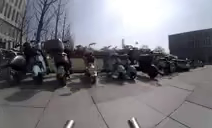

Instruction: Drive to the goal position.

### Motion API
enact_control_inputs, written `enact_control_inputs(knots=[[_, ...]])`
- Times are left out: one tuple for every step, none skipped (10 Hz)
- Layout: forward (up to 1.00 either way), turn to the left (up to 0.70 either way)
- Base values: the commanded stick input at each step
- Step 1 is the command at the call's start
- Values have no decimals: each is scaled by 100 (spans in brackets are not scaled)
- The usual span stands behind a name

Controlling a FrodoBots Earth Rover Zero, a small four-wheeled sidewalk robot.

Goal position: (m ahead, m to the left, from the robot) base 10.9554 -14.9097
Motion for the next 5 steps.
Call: enact_control_inputs(knots=[[0,-45],[0,-45],[0,-45],[0,-45],[0,-45]])
